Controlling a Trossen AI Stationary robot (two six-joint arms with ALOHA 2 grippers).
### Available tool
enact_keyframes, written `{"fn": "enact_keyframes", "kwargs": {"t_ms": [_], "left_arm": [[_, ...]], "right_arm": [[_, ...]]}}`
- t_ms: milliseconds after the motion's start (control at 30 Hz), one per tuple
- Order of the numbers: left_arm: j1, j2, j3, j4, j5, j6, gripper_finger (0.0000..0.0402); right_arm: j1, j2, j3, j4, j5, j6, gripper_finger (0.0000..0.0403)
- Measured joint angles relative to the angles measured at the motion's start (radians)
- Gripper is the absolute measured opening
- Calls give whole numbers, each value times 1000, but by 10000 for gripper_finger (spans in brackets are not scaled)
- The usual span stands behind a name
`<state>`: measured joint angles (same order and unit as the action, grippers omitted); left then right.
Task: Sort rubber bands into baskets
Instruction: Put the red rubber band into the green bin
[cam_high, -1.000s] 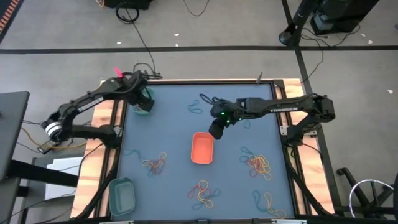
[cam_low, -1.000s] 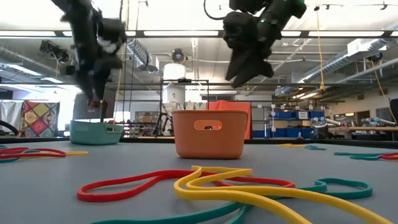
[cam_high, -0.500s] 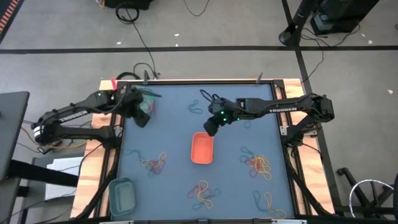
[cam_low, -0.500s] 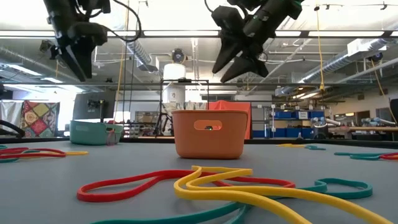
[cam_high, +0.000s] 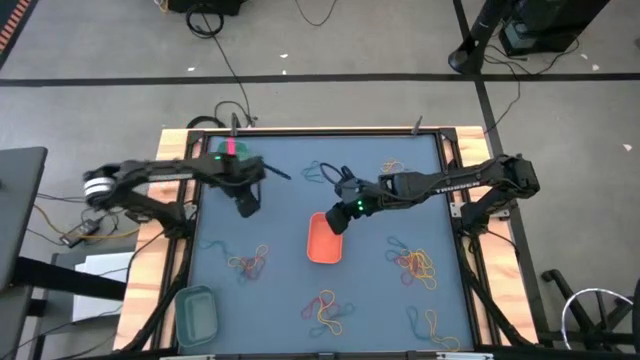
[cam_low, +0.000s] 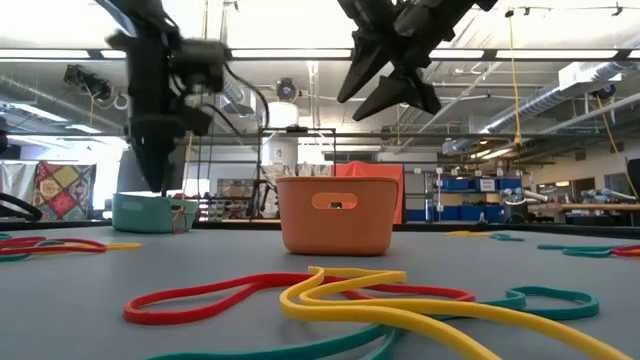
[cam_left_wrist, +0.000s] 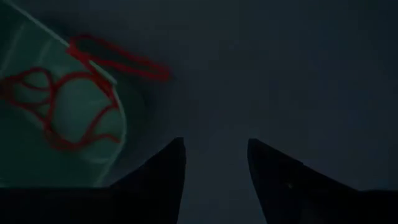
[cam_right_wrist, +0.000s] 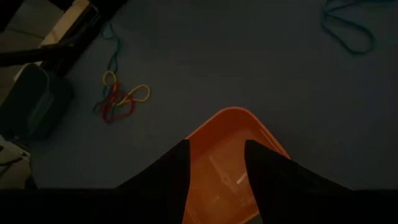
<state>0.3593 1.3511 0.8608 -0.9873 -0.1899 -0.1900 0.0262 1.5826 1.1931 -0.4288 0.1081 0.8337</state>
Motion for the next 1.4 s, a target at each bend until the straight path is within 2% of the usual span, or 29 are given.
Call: {"fn": "enact_keyframes", "kwargs": {"t_ms": [167,400,667,833,1167,1267,1400], "left_arm": [[14,189,111,-52,-43,140,177],[34,402,298,-157,-148,251,177],[70,574,406,-240,-163,357,177],[80,641,407,-283,-239,408,177],[87,672,407,-236,-244,486,168],[87,672,407,-231,-244,503,145],[91,672,407,-192,-244,502,89]], "right_arm": [[-7,0,0,-30,-39,-24,164],[-3,-5,0,-79,-61,-31,164],[-2,-16,0,-108,-84,-32,164],[-10,-25,0,-108,-102,-24,164],[-21,-26,0,-107,-109,-2,164],[-21,-26,0,-106,-103,-1,164],[-21,-26,0,-106,-101,2,164]]}}
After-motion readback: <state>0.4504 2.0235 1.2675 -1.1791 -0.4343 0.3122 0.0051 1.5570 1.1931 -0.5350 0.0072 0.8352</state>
